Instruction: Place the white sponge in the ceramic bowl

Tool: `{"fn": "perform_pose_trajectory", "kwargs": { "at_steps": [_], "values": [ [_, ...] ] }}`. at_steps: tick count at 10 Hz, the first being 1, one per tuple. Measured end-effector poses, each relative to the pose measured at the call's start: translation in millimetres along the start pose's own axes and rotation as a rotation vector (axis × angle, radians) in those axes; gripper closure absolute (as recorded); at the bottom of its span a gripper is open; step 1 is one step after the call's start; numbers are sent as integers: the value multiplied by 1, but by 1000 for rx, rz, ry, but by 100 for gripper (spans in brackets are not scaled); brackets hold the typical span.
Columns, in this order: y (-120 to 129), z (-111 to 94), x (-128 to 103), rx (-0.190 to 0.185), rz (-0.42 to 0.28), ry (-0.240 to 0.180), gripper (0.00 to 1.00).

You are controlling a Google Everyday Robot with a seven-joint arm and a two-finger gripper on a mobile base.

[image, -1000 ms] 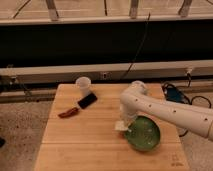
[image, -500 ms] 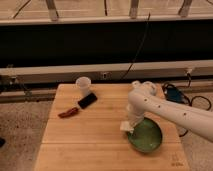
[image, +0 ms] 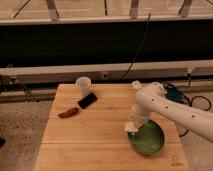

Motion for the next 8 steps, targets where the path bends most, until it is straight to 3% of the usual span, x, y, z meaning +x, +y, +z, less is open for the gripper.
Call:
{"fn": "perform_pose_trajectory", "kwargs": {
  "at_steps": [8],
  "values": [
    [28,-6,10,-2,19,-24,100]
  ]
}}
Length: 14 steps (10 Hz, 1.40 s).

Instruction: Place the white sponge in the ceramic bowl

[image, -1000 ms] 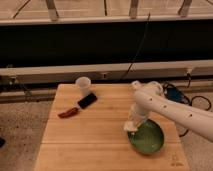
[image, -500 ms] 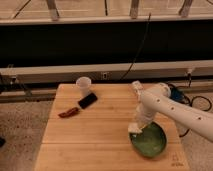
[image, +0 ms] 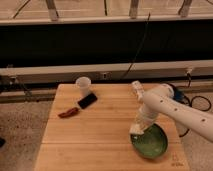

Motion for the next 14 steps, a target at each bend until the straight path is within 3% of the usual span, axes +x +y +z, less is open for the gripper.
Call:
{"fn": "perform_pose_trajectory", "kwargs": {
  "at_steps": [2,7,9,11,14],
  "values": [
    [5,0,3,-1,2,-5,99],
    [11,-2,4,-1,0,-9,61],
    [11,-1,3,0,0,-14,55],
    [14,-1,4,-1,-2,-15,34],
    [15,-1,4,-2,-4,-15,20]
  ]
}}
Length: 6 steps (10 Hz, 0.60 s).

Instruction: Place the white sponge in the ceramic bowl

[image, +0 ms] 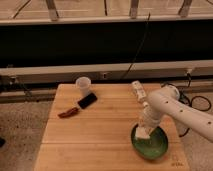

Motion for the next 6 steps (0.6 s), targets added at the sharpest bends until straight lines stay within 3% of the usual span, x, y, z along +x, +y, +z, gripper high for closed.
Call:
{"fn": "perform_pose_trajectory", "kwargs": {
  "at_steps": [6],
  "values": [
    [3,1,-1,2,-6,1,20]
  ]
}}
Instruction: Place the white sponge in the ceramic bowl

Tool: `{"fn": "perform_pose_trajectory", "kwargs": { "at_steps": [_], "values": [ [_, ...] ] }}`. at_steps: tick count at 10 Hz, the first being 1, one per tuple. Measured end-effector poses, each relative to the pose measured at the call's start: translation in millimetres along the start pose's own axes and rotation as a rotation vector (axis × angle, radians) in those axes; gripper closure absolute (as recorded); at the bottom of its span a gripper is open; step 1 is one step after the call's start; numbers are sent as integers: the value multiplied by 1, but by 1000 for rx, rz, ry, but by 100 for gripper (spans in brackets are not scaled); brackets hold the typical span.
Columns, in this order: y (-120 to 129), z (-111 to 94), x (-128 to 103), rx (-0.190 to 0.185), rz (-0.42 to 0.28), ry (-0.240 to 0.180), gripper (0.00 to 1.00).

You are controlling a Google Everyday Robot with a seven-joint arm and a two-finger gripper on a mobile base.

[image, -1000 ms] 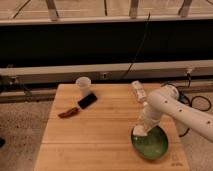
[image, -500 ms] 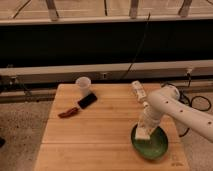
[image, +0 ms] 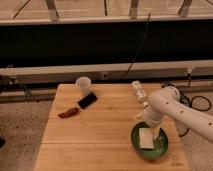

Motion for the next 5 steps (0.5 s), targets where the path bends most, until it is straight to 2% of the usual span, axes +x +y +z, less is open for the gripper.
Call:
{"fn": "perform_pose_trajectory", "kwargs": {
  "at_steps": [5],
  "values": [
    [1,-5,2,4,-2,0,20]
  ]
}}
